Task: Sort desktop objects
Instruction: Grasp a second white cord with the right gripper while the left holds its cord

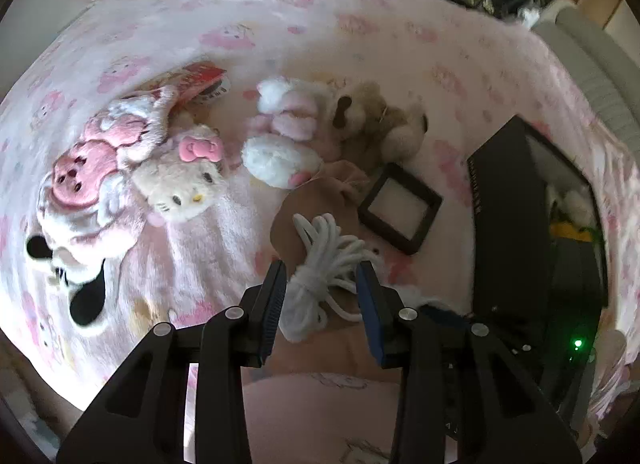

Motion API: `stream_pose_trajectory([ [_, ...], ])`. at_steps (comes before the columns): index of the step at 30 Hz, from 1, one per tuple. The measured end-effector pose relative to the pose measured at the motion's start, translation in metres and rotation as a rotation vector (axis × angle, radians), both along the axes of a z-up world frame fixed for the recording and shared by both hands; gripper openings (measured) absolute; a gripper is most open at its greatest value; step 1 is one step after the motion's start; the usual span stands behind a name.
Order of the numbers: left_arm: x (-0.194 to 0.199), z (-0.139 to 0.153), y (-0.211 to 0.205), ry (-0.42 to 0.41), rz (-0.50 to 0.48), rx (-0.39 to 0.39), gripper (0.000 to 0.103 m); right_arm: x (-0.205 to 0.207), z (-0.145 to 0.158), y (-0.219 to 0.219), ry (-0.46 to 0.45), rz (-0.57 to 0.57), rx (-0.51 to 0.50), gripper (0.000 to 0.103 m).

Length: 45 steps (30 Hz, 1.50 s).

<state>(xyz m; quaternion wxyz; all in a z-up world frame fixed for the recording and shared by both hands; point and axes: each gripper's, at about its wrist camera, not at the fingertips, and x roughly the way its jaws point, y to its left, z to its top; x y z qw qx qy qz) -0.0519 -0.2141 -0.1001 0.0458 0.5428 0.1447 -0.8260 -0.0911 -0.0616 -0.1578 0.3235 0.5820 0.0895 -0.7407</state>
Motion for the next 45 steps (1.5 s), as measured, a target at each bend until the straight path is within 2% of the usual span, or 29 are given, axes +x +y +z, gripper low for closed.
stream_pose_trajectory([
  [3,-0.013,-0.016,0.004,-0.066,-0.062,-0.005,0.040,-0.010,-0.016,-0.004,-0.051,-0.042,0.028,0.040],
  [4,-0.020,-0.026,0.002,-0.114,-0.072,0.023,0.040,-0.012,-0.019,-0.006,-0.066,-0.051,0.033,0.040],
  [6,-0.026,-0.036,-0.001,-0.162,-0.071,0.058,0.040,-0.013,-0.022,-0.009,-0.079,-0.054,0.035,0.040],
  [8,-0.028,-0.039,0.000,-0.176,-0.089,0.076,0.040,-0.012,-0.020,-0.009,-0.071,-0.052,0.033,0.025],
  [9,-0.028,-0.040,0.002,-0.181,-0.099,0.076,0.040,-0.012,-0.018,-0.007,-0.078,-0.051,0.016,0.024],
  [10,-0.027,-0.040,0.005,-0.187,-0.111,0.073,0.038,-0.012,-0.015,-0.003,-0.096,-0.060,-0.018,0.016],
  [13,-0.019,-0.034,0.007,-0.156,-0.094,0.085,0.028,-0.011,-0.002,0.010,-0.116,-0.106,-0.097,0.013],
  [15,-0.012,-0.028,0.003,-0.118,-0.061,0.117,0.026,-0.006,0.009,0.015,-0.112,-0.114,-0.135,0.013],
  [16,-0.006,-0.024,0.001,-0.097,-0.043,0.156,0.026,-0.001,0.016,0.018,-0.099,-0.120,-0.147,0.013],
  [17,-0.001,-0.022,-0.001,-0.085,-0.034,0.189,0.026,0.003,0.025,0.021,-0.083,-0.123,-0.161,0.007],
  [21,0.018,-0.002,-0.001,0.004,-0.020,0.326,0.026,0.009,0.051,0.034,-0.070,-0.140,-0.233,0.006],
  [24,0.026,0.017,0.004,0.081,-0.021,0.352,0.026,0.009,0.068,0.042,-0.036,-0.142,-0.266,0.006],
  [26,0.023,0.019,0.007,0.088,0.004,0.344,0.026,0.011,0.066,0.040,-0.016,-0.130,-0.236,0.007],
  [28,0.019,0.013,0.007,0.064,0.049,0.307,0.026,0.013,0.061,0.048,-0.037,-0.107,-0.197,0.007],
  [30,0.027,0.007,0.005,0.050,0.084,0.305,0.026,0.017,0.052,0.043,-0.053,-0.062,-0.163,0.011],
  [32,0.027,0.001,0.002,0.039,0.121,0.306,0.026,0.006,0.043,0.031,-0.035,-0.028,-0.118,0.033],
  [35,0.033,-0.010,-0.001,0.027,0.173,0.276,0.026,0.004,0.036,0.014,-0.002,0.028,-0.073,0.042],
  [40,0.037,-0.030,-0.015,0.012,0.196,0.372,0.026,-0.009,-0.003,-0.011,0.002,0.053,0.102,0.040],
  [41,0.036,-0.031,-0.016,0.010,0.195,0.377,0.026,-0.010,-0.009,-0.010,-0.002,0.042,0.118,0.025],
  [43,0.035,-0.034,-0.015,0.008,0.180,0.388,0.026,-0.011,-0.011,-0.002,-0.007,0.001,0.103,0.020],
  [45,0.036,-0.032,-0.013,0.022,0.160,0.392,0.026,-0.010,0.000,0.008,-0.035,-0.036,0.027,0.018],
])
